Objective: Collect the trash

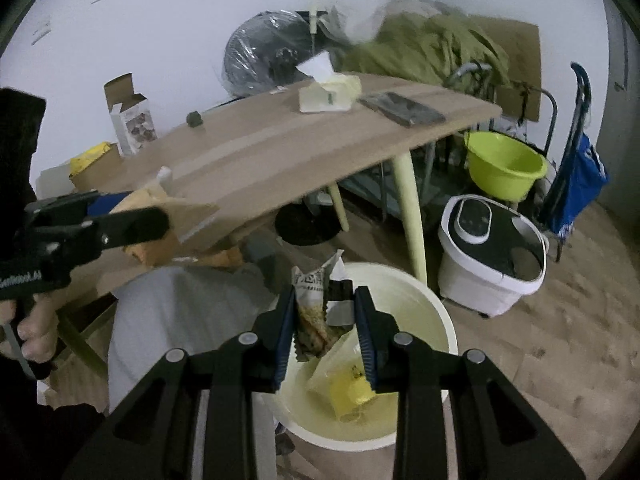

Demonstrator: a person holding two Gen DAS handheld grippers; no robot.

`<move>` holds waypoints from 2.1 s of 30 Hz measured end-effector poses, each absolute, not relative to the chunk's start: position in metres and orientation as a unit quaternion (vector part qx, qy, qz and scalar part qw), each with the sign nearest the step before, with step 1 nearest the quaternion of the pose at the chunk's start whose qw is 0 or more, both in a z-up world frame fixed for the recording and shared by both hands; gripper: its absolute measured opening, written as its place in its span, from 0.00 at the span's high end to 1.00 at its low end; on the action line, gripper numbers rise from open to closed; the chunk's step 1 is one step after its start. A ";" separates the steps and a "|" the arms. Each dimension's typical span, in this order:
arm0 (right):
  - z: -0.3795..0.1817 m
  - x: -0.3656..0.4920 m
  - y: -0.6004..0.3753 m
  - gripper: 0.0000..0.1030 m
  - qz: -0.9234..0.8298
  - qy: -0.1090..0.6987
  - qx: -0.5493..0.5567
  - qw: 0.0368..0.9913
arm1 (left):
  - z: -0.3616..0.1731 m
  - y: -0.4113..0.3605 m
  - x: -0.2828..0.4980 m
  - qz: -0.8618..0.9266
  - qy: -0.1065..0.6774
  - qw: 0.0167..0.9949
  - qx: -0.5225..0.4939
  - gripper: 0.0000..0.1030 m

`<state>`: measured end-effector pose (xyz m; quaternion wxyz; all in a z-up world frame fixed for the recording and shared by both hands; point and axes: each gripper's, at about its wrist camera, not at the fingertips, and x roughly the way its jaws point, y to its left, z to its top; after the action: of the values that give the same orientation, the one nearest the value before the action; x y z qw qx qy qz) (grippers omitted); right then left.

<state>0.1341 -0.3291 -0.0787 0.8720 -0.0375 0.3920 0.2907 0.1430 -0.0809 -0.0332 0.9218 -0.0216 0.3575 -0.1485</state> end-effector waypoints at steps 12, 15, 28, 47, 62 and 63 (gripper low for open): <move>-0.136 0.141 -0.358 0.72 0.247 0.451 -0.031 0.857 | -0.072 -0.124 0.174 -0.192 0.401 0.895 0.015 0.60; -0.148 0.143 -0.362 0.56 0.239 0.465 -0.028 0.852 | -0.084 -0.131 0.178 -0.196 0.415 0.888 0.020 0.60; -0.154 0.158 -0.388 0.54 0.197 0.473 -0.006 0.859 | -0.113 -0.151 0.188 -0.198 0.460 0.865 0.032 0.55; -0.144 0.147 -0.393 0.46 0.176 0.469 -0.004 0.865 | -0.115 -0.160 0.180 -0.200 0.449 0.870 0.041 0.36; -0.114 0.133 -0.358 0.46 0.215 0.443 -0.037 0.870 | -0.072 -0.115 0.151 -0.156 0.396 0.905 0.013 0.35; -0.112 0.133 -0.356 0.46 0.217 0.441 -0.039 0.870 | -0.070 -0.112 0.149 -0.153 0.394 0.906 0.012 0.35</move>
<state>0.1326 -0.3557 -0.1120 0.8702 -0.0389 0.4405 0.2173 0.1494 -0.1125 -0.0697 0.9064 0.0121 0.3935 -0.1528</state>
